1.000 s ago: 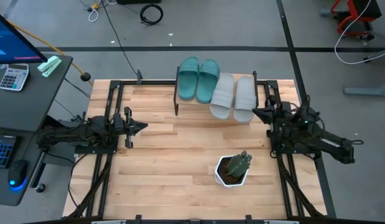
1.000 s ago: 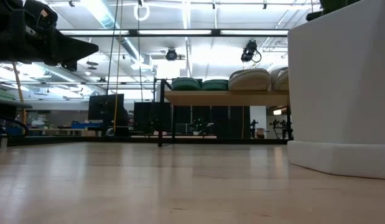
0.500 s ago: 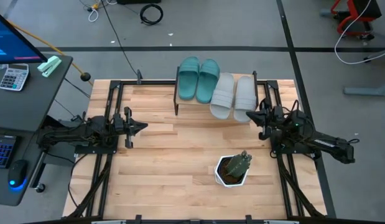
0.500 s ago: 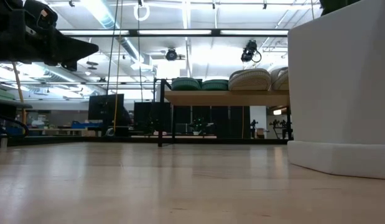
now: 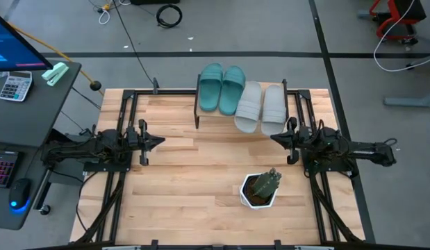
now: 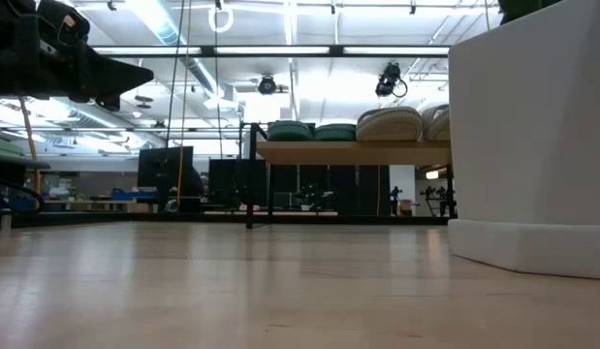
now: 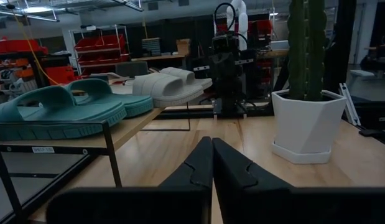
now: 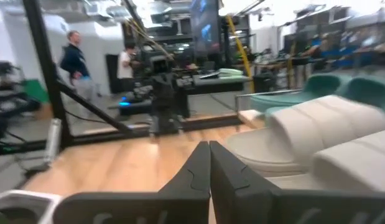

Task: Pick and place slides into the shelf
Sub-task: Put the gray slides on the shelf

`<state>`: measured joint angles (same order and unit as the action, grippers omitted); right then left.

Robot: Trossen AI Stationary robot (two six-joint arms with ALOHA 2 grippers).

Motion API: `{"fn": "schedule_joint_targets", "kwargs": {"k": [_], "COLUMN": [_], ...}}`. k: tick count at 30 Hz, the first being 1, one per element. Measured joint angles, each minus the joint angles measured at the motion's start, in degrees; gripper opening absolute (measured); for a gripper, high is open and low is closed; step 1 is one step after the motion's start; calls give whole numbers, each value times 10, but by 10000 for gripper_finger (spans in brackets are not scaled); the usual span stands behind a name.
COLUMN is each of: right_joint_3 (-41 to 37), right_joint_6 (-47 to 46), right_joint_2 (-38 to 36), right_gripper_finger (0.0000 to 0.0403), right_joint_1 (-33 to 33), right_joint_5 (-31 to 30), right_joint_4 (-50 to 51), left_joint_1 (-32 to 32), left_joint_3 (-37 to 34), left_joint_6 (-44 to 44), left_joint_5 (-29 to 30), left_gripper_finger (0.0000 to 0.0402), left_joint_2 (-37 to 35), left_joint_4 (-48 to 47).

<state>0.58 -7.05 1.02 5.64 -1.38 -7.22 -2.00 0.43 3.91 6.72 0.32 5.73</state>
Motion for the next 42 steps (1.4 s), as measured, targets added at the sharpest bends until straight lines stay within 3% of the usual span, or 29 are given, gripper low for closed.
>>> {"fn": "schedule_joint_targets", "kwargs": {"k": [7, 14, 22, 29, 34, 42], "right_joint_3": [0, 0, 0, 0, 0, -1], "right_joint_6": [57, 57, 72, 74, 81, 51], "right_joint_2": [0, 11, 12, 12, 12, 12], "right_gripper_finger": [0, 0, 0, 0, 0, 1], "right_joint_1": [-34, -34, -34, -34, -34, -34], "right_joint_5": [-94, -97, -104, -107, -144, -110], "right_joint_4": [41, 41, 41, 41, 37, 41], "left_joint_1": [0, 0, 0, 0, 0, 0], "left_joint_3": [0, 0, 0, 0, 0, 0], "left_joint_6": [-3, -3, -4, -5, -3, -3], "left_joint_5": [0, 0, 0, 0, 0, 0], "left_gripper_finger": [19, 6, 28, 13, 9, 19], "left_joint_2": [0, 0, 0, 0, 0, 0], "left_joint_4": [0, 0, 0, -9, -18, -19]}}
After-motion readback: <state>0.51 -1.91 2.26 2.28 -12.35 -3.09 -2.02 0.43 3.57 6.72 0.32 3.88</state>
